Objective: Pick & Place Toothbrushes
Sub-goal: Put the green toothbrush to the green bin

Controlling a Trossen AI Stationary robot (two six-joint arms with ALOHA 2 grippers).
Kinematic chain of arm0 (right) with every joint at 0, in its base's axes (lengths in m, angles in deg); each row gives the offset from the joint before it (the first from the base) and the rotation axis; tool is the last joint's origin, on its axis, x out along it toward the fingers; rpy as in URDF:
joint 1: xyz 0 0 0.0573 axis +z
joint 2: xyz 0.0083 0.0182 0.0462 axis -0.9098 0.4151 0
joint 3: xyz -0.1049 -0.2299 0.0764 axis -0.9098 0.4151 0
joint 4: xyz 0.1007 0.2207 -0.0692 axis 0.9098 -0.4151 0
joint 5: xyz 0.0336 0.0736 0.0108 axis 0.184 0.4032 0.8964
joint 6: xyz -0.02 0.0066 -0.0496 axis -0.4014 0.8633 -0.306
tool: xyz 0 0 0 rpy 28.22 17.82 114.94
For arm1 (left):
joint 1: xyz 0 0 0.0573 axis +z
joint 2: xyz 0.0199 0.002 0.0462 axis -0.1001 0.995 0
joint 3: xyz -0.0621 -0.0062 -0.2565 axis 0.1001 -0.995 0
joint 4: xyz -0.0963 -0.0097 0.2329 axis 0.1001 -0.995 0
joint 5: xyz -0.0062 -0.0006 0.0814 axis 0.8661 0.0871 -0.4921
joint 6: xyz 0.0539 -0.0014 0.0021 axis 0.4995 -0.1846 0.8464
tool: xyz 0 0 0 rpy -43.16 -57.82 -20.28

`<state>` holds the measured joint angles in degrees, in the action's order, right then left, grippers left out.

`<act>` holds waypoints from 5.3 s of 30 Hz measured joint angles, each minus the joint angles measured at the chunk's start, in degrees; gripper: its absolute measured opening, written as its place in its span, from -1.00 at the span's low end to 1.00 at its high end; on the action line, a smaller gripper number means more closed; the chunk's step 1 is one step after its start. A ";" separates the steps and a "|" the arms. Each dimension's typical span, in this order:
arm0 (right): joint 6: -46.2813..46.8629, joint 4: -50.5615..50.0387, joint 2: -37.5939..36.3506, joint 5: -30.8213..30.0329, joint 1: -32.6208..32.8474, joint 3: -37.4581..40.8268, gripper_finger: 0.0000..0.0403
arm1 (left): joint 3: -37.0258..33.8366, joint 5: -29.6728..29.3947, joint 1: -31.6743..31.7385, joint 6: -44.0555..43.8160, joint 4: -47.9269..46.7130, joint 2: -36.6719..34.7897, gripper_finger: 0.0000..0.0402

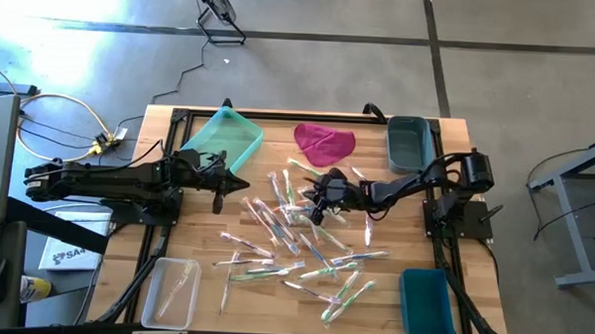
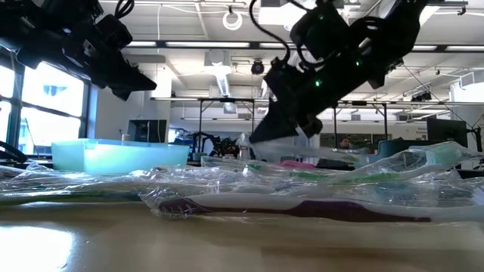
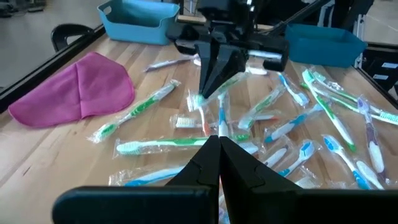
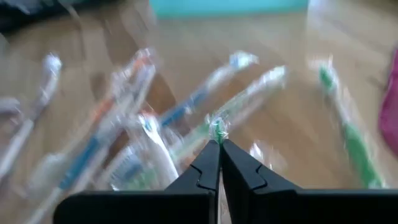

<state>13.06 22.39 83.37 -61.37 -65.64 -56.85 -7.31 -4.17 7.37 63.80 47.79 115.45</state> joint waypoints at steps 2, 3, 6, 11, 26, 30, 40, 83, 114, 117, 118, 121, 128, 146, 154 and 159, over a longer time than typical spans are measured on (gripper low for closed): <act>-1.77 1.30 -1.63 -0.41 0.00 0.00 -0.98 | 0.00 0.00 -0.01 0.00 0.19 -0.01 -0.99; -3.01 2.14 -2.42 -0.47 0.02 0.00 -0.98 | 0.00 0.00 0.00 0.00 0.17 -0.01 -0.99; -7.95 4.64 -5.16 -0.40 0.04 0.00 -0.98 | -0.02 0.00 -0.01 -0.01 0.24 -0.01 -0.99; -15.51 12.86 -7.63 0.27 0.04 0.00 -0.98 | -0.02 0.02 0.00 -0.01 0.27 -0.01 -0.99; -18.87 21.86 -7.80 0.23 0.00 0.00 -0.98 | -0.04 0.20 -0.01 2.90 6.77 2.17 -0.93; -20.43 24.93 -7.80 0.37 0.00 0.00 -0.98 | -0.04 0.44 0.01 2.96 11.41 5.68 -0.71; -21.72 33.05 -7.78 0.58 0.02 0.00 -0.98 | -0.07 0.60 -0.01 0.01 32.63 15.80 -0.16; -22.94 37.90 -7.73 6.15 0.04 0.00 -0.98 | 10.10 10.63 -0.14 -1.28 38.36 32.38 -0.13; -24.33 40.93 -7.73 6.20 0.04 0.00 -0.98 | 10.08 14.08 -0.14 1.52 50.45 37.91 -0.13; -24.57 40.95 -7.73 6.20 0.04 0.00 -0.98 | 10.11 14.03 -0.14 0.52 55.41 40.40 -0.13; -24.56 40.95 -7.73 6.22 0.04 0.00 -0.98 | 10.48 14.07 -0.14 0.02 56.35 41.21 -0.13; -24.56 40.94 -7.73 6.24 0.04 0.00 -0.98 | 12.94 13.99 -0.14 -1.40 56.08 43.46 -0.13; -24.52 40.69 -7.73 6.52 0.04 0.00 -0.98 | 19.75 14.77 -1.30 -1.50 52.53 47.55 -0.13; -24.65 40.46 -7.73 7.99 0.15 0.00 -0.98 | 23.82 11.02 -1.91 -1.03 47.03 48.16 -0.13; -24.65 40.44 -7.73 7.97 0.15 0.00 -0.98 | 24.24 10.80 -3.11 0.03 47.29 48.16 -0.13; -24.65 40.44 -7.73 7.89 0.15 0.00 -0.98 | 24.68 10.10 -4.34 1.84 47.34 48.16 -0.13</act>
<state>-11.58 62.83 75.64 -53.47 -65.49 -56.85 17.37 5.93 3.03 65.64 95.13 163.61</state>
